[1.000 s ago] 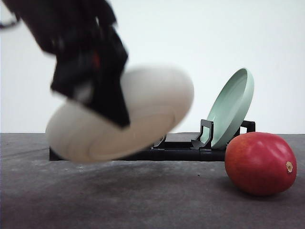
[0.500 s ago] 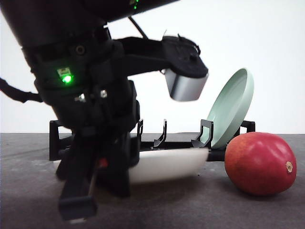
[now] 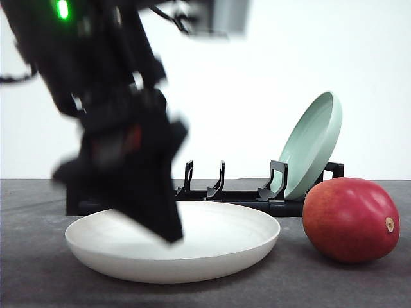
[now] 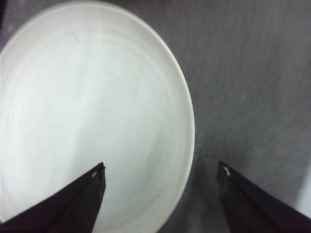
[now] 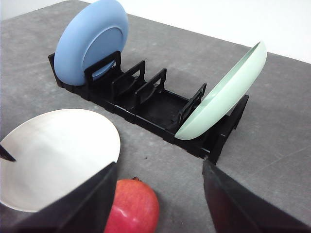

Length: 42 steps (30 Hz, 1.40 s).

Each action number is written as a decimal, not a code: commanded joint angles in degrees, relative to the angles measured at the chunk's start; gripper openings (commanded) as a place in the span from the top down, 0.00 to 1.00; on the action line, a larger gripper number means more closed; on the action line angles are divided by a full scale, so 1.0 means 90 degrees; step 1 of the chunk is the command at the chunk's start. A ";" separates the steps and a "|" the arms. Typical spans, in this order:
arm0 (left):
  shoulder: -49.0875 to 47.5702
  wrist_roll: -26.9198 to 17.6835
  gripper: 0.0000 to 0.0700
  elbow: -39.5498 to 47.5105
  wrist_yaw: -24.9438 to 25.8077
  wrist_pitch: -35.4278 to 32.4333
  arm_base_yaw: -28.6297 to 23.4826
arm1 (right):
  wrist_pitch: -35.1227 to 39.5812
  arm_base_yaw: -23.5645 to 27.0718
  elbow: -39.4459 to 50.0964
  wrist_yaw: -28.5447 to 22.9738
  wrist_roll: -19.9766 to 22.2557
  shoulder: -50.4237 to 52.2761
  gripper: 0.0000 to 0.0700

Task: Place pomegranate in white plate

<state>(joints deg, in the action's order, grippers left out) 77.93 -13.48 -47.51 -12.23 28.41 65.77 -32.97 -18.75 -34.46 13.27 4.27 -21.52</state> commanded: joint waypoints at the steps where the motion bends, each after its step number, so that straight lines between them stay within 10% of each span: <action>1: -0.0188 0.0691 0.36 -0.0107 0.0553 0.0066 -0.0153 | 0.0044 -0.0028 -0.0095 -0.0026 0.0027 -0.0010 0.49; 9: -0.1338 0.1474 0.36 -0.0107 0.1989 0.0229 -0.1761 | 0.0039 -0.0028 -0.0095 -0.0023 0.0026 -0.0010 0.49; 25: -0.2944 0.1526 0.36 0.0225 0.2059 0.0262 -0.5104 | -0.0304 -0.0029 -0.0096 0.0253 -0.0763 -0.0088 0.49; 42: -0.4006 0.1598 0.37 0.0646 0.2419 0.0408 -0.5895 | -0.1083 -0.1015 -0.0742 -0.0260 -0.1783 -0.2654 0.44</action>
<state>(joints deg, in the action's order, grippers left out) 41.60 0.72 -41.56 9.26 32.39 12.60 -43.02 -27.19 -40.12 11.41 -10.24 -43.74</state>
